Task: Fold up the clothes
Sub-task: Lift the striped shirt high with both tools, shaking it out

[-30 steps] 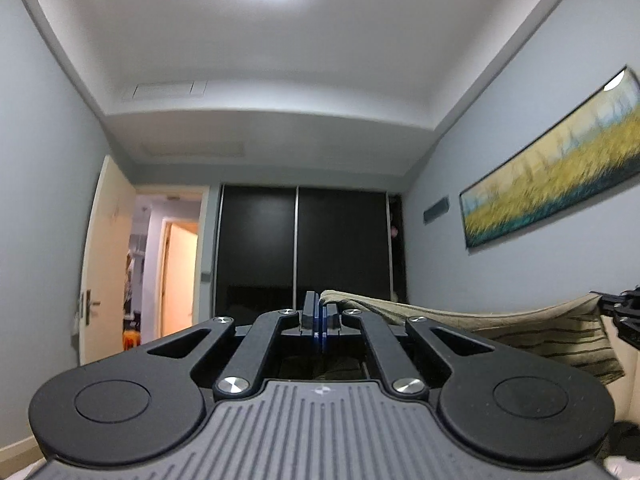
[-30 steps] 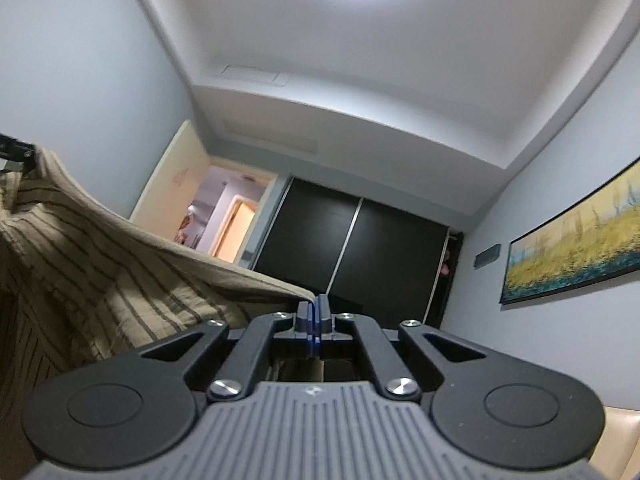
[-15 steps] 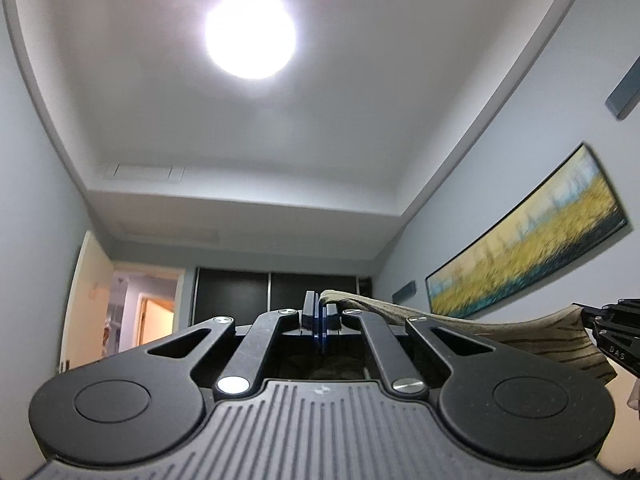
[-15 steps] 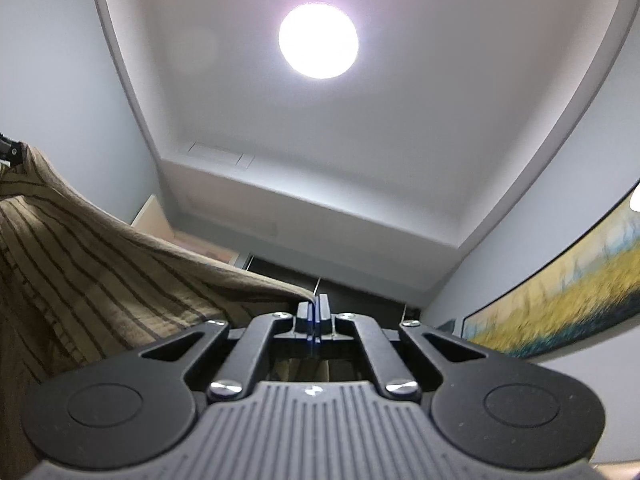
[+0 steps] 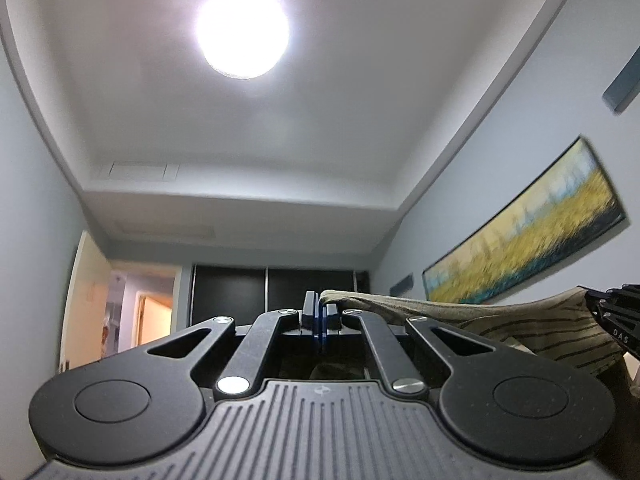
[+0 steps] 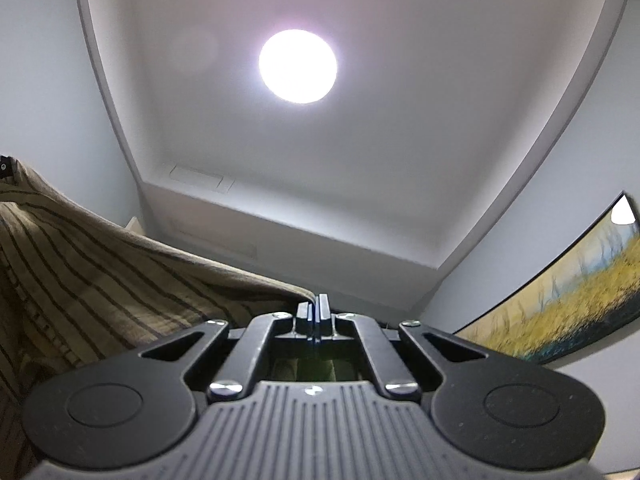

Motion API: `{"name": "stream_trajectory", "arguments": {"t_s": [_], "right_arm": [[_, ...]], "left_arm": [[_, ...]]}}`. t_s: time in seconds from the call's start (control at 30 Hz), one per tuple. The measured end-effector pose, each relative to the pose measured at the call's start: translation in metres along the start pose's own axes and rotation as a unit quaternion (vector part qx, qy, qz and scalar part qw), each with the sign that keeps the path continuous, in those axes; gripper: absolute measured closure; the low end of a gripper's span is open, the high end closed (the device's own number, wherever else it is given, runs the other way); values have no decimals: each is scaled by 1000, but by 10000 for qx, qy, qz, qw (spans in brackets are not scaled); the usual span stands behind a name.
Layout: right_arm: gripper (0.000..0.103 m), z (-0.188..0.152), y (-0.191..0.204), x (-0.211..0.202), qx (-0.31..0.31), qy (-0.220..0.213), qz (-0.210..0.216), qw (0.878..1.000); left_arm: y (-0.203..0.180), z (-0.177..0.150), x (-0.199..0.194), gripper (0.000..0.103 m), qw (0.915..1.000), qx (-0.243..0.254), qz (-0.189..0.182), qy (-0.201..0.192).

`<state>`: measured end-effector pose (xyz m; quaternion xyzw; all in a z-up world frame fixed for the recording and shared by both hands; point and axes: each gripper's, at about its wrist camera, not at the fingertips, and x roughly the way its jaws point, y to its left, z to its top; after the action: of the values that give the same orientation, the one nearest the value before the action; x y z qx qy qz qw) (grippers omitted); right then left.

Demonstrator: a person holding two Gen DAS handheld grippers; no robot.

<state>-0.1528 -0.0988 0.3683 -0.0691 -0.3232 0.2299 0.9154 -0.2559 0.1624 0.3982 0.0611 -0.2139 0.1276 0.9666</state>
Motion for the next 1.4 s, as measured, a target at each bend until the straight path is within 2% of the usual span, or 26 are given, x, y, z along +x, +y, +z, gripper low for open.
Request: {"name": "stream_trajectory", "arguments": {"t_s": [0.1, 0.2, 0.33, 0.5, 0.63, 0.77, 0.97, 1.13, 1.4], "right_arm": [[101, -25, 8, 19, -31, 317, 105, 9994], [101, -66, 20, 43, -90, 823, 287, 9962], [101, -130, 40, 71, -240, 1504, 525, 9869], [101, -211, 70, 108, -386, 2270, 751, 9702], [101, -276, 94, 147, -445, 2853, 899, 9532], [101, -347, 112, 181, -481, 3464, 1090, 9305], [101, -443, 146, 217, -789, 4075, 1299, 9005], [101, -515, 170, 244, -976, 4492, 1409, 8768], [101, -605, 209, 246, -1054, 5043, 1574, 8425]], "left_arm": [[8, -31, 30, 103, 9986, -57, 95, 511], [18, -74, 65, 103, 9936, -63, 216, 1110], [33, -143, 107, 103, 9805, -7, 379, 1927], [44, -221, 143, 103, 9635, 143, 486, 2630], [53, -280, 175, 103, 9463, 146, 486, 3193], [60, -342, 201, 103, 9259, 235, 480, 3739], [73, -427, 229, 103, 8945, 361, 504, 4428], [80, -484, 246, 103, 8704, 414, 485, 4882], [86, -557, 267, 103, 8345, 292, 460, 5484]]}}
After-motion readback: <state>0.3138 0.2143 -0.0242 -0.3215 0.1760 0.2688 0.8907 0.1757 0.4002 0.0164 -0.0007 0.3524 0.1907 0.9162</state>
